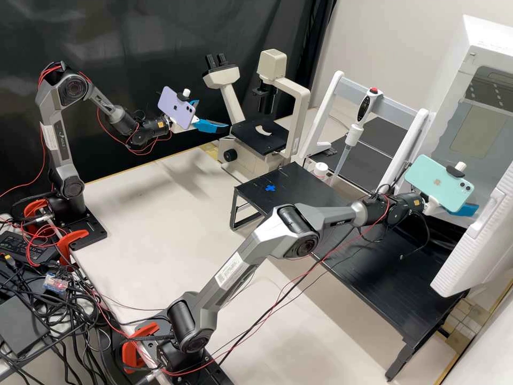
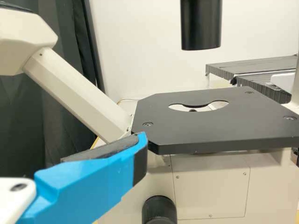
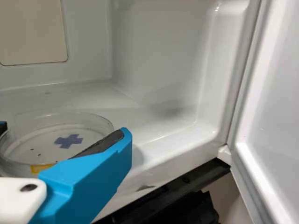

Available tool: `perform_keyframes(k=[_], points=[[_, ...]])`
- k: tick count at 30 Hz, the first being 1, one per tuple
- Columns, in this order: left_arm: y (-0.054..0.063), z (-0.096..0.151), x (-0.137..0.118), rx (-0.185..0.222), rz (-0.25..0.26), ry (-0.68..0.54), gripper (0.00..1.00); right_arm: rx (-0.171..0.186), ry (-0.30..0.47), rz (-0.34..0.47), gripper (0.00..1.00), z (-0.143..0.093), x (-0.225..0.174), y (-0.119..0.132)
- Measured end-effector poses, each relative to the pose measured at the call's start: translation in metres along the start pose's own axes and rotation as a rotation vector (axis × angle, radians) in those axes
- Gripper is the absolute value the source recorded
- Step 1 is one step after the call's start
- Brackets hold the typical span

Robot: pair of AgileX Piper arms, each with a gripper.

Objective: Move the petri dish to the incubator

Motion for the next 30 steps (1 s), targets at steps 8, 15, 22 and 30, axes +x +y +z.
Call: perform_keyframes(k=[8,15,22,30], points=[[0.000,0.000,0.000,0.000,0.000,0.000,1.00,0.002,0.003,-0.001,0.00,0.000,0.006,-0.004],[0.000,0.000,0.000,0.000,0.000,0.000,1.00,0.002,0.005,0.002,0.00,0.002,0.012,-0.006],[0.000,0.000,0.000,0.000,0.000,0.000,1.00,-0.005,0.006,0.005,1.00,0.001,0.012,-0.005],[0.000,0.000,0.000,0.000,0.000,0.000,1.00,-0.011,0.002,0.001,1.00,0.003,0.012,-0.006]])
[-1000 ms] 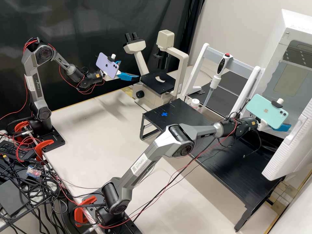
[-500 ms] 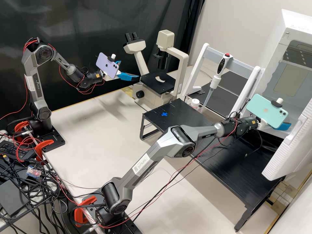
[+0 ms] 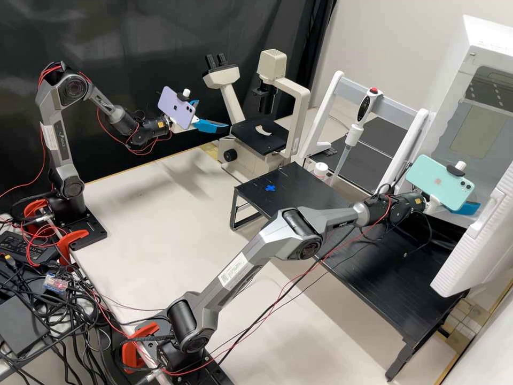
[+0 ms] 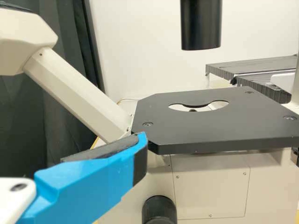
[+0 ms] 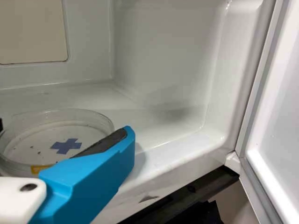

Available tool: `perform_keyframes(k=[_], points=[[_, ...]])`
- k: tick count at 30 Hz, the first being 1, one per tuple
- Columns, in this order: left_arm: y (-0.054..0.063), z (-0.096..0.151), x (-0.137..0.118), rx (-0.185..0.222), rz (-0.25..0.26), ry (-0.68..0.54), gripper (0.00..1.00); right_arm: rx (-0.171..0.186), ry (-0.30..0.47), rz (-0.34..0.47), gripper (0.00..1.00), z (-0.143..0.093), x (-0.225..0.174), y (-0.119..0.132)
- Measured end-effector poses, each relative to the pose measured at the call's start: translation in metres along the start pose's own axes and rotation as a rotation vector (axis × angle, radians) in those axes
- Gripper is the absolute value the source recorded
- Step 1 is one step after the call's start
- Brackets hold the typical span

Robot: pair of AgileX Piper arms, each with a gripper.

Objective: Move the petri dish to the incubator

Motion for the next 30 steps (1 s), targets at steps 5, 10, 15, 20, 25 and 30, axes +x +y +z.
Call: perform_keyframes(k=[5,10,15,20,25,30], points=[[0.000,0.000,0.000,0.000,0.000,0.000,1.00,-0.009,-0.028,-0.027,1.00,0.012,-0.001,-0.009],[0.000,0.000,0.000,0.000,0.000,0.000,1.00,-0.011,-0.005,-0.014,1.00,0.018,-0.008,-0.006],[0.000,0.000,0.000,0.000,0.000,0.000,1.00,0.008,0.009,0.006,1.00,0.027,-0.025,0.002],[0.000,0.000,0.000,0.000,0.000,0.000,1.00,0.030,0.032,0.029,1.00,0.033,-0.047,0.009],[0.000,0.000,0.000,0.000,0.000,0.000,1.00,0.041,0.039,0.049,1.00,0.041,-0.078,0.015],[0.000,0.000,0.000,0.000,0.000,0.000,1.00,0.037,0.110,0.100,1.00,0.036,-0.122,0.019]])
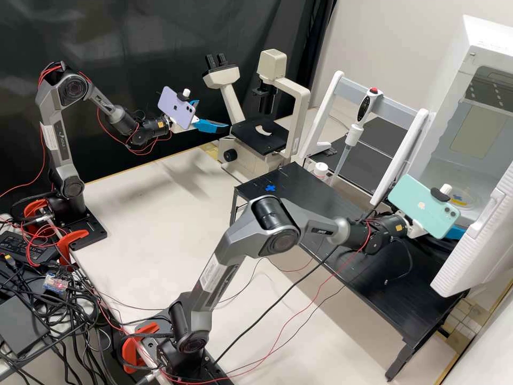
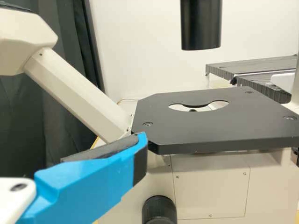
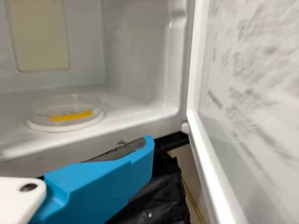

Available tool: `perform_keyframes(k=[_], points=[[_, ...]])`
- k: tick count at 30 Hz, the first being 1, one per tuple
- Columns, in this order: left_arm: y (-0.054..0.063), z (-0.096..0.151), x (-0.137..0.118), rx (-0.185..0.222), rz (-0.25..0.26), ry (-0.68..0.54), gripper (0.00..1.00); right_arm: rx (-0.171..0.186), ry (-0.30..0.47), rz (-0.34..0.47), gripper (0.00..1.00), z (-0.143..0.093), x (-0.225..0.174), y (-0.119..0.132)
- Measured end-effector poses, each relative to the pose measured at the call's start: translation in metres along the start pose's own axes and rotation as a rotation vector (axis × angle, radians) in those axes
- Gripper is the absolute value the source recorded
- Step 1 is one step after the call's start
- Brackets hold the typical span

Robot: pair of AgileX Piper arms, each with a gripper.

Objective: Move the petri dish to the incubator

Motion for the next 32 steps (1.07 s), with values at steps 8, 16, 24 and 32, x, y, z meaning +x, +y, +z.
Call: perform_keyframes(k=[8,16,24,32], points=[[0.000,0.000,0.000,0.000,0.000,0.000,1.00,0.021,0.141,0.063,1.00,-0.016,-0.070,-0.004],[0.000,0.000,0.000,0.000,0.000,0.000,1.00,0.061,0.258,0.047,1.00,-0.033,-0.152,-0.030],[0.000,0.000,0.000,0.000,0.000,0.000,1.00,0.137,0.403,-0.018,1.00,-0.056,-0.233,-0.070],[0.000,0.000,0.000,0.000,0.000,0.000,1.00,0.181,0.451,-0.129,1.00,-0.059,-0.281,-0.096]])
